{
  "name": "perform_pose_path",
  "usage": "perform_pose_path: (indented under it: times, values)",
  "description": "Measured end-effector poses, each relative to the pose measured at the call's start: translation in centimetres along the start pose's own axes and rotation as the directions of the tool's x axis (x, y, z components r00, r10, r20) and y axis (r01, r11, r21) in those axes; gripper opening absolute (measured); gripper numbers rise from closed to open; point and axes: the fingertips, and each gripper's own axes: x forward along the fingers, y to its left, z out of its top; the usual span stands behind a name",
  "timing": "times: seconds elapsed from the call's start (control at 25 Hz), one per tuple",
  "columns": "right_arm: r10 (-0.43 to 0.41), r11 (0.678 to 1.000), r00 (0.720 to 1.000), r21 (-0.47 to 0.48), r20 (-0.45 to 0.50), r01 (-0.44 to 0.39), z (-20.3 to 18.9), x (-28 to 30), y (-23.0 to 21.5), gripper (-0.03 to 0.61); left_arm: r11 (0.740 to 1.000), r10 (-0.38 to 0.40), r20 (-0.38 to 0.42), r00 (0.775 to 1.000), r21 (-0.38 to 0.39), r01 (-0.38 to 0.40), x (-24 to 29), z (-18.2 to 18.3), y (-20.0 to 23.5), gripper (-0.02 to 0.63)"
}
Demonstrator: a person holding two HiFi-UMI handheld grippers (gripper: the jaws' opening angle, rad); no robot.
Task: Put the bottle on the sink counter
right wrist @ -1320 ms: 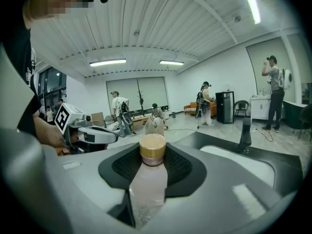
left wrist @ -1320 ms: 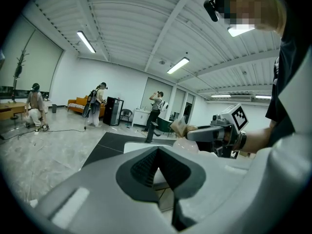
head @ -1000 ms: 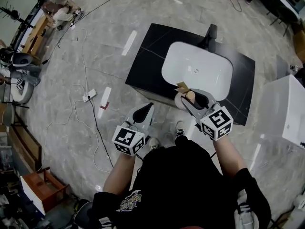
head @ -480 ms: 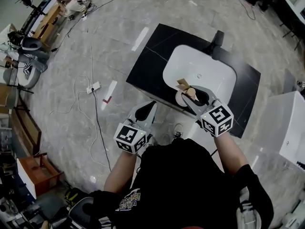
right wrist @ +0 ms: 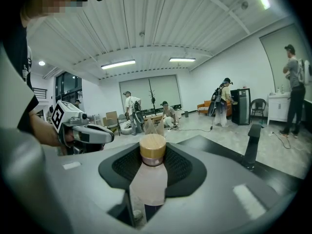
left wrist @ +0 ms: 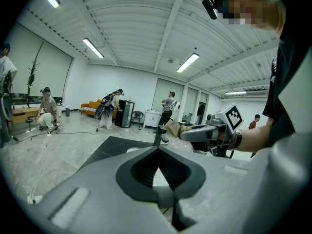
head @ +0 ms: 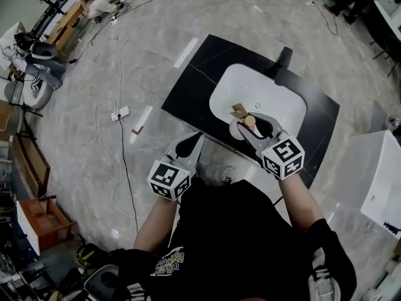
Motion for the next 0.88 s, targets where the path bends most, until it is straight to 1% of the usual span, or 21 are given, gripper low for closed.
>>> perform_pose_path:
  times: [0.12, 0.28, 0.52, 0.72, 0.88]
  values:
    - [-0.009, 1.0, 1.0, 0.004, 0.004, 0.009, -0.2, 0.3, -0.7, 0.164, 1.0, -0.018, -0.001, 1.0, 0.017, 0.018, 1.0, 0.3, 0.1, 0.002]
    - [-0.044, 0.999, 0.999, 0.021, 0.01, 0.043, 0.0, 1.4, -2.3, 0.164, 0.997, -0.047, -0.014, 0.999, 0.056, 0.047, 2.3, 1.0, 1.0, 0.002]
    - [-0.101, 0.994, 0.995, 0.037, 0.023, 0.1, 1.0, 4.5, -4.5, 0.164, 0.992, -0.116, -0.033, 0.993, 0.054, 0.118, 5.7, 1.1, 3.7, 0.002]
    - [-0.149, 0.987, 0.989, 0.055, 0.011, 0.148, 1.9, 7.2, -6.6, 0.164, 0.98, -0.185, -0.052, 0.981, 0.065, 0.189, 8.1, 2.5, 6.0, 0.002]
    - [-0.187, 0.98, 0.982, 0.064, 0.0, 0.186, 2.4, 9.9, -8.3, 0.164, 0.971, -0.222, -0.06, 0.973, 0.076, 0.226, 9.7, 3.3, 8.3, 0.0]
